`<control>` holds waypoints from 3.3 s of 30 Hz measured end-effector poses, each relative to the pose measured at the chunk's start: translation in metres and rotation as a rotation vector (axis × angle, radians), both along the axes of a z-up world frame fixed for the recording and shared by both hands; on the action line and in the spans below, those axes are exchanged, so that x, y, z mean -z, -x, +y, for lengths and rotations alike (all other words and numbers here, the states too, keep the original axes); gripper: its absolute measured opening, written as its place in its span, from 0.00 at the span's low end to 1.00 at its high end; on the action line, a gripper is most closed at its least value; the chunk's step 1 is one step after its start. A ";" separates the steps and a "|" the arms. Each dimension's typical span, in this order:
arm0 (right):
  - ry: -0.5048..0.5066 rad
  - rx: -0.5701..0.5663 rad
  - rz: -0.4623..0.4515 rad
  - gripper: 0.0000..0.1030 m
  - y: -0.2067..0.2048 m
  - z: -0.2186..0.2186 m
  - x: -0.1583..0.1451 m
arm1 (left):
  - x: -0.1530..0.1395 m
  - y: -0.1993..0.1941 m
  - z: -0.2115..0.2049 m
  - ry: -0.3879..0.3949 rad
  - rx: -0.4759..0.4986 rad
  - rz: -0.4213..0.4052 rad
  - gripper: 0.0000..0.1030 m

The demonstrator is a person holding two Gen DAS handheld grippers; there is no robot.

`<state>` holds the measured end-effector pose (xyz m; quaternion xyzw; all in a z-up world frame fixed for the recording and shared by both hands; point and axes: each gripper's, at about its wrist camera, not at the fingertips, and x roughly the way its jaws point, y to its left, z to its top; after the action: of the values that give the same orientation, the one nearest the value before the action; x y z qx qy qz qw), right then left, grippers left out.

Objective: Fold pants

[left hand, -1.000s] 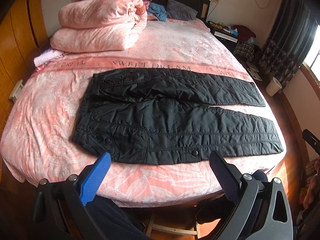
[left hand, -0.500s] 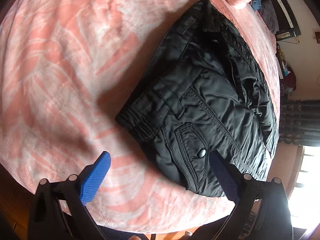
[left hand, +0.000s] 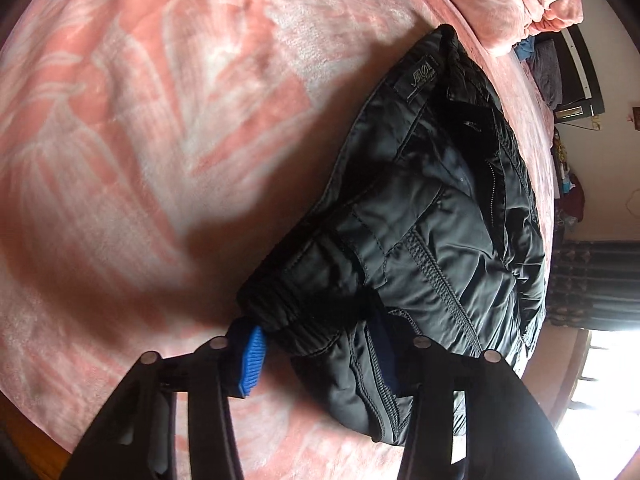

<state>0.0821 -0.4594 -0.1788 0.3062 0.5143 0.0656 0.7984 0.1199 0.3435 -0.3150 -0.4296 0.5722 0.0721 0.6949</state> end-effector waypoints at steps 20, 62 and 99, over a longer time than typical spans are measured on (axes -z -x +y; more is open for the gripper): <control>-0.246 0.509 0.133 0.14 -0.020 -0.231 0.111 | -0.020 0.015 -0.007 -0.056 -0.107 -0.022 0.19; -0.046 -0.022 0.080 0.80 -0.245 -0.112 0.034 | -0.020 -0.260 0.061 -0.094 0.248 -0.110 0.94; 0.055 -0.216 0.069 0.08 -0.488 -0.166 0.063 | -0.043 -0.254 0.023 -0.344 0.246 -0.090 0.23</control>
<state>0.5698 -0.6256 -0.2413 0.2290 0.5732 0.1268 0.7765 0.3737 0.3670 -0.2720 -0.2342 0.5678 0.0642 0.7865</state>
